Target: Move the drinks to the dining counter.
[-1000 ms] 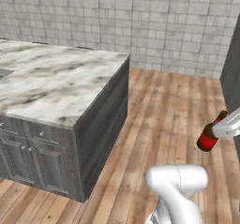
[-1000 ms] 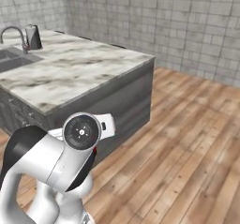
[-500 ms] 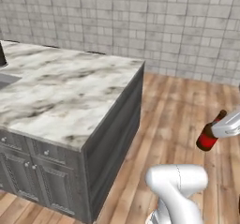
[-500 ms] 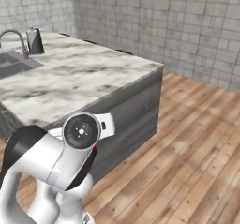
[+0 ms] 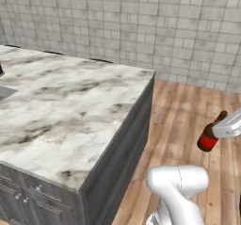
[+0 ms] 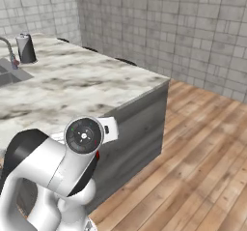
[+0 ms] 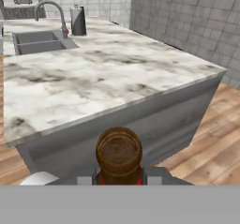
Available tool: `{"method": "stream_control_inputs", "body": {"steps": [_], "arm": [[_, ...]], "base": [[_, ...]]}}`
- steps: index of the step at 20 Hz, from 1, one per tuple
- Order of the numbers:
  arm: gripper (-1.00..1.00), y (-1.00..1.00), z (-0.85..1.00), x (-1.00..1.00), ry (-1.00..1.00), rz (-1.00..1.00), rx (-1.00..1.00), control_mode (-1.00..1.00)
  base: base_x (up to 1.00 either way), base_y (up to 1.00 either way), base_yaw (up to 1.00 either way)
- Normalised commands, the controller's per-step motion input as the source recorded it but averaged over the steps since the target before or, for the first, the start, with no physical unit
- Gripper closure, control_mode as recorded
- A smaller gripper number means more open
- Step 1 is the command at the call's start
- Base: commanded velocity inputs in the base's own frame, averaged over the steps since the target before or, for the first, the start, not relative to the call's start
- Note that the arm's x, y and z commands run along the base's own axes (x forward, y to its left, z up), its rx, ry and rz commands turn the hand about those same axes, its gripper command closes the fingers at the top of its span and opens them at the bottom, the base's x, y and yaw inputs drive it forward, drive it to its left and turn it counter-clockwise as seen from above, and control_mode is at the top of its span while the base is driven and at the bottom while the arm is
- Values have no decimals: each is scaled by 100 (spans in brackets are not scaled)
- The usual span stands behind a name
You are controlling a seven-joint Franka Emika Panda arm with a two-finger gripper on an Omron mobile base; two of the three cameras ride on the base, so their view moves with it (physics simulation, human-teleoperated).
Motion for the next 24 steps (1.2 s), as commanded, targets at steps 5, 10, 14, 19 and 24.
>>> {"method": "stream_control_inputs", "body": {"steps": [5, 10, 14, 19, 24], "arm": [[100, 0, 0, 0, 0, 0, 0, 100], [100, 0, 0, 0, 0, 0, 0, 100], [100, 0, 0, 0, 0, 0, 0, 100], [100, 0, 0, 0, 0, 0, 0, 100], [100, 0, 0, 0, 0, 0, 0, 100]], "base": [[92, 0, 17], [81, 0, 28], [77, -2, 34], [76, -10, 37], [70, -14, 38]]}}
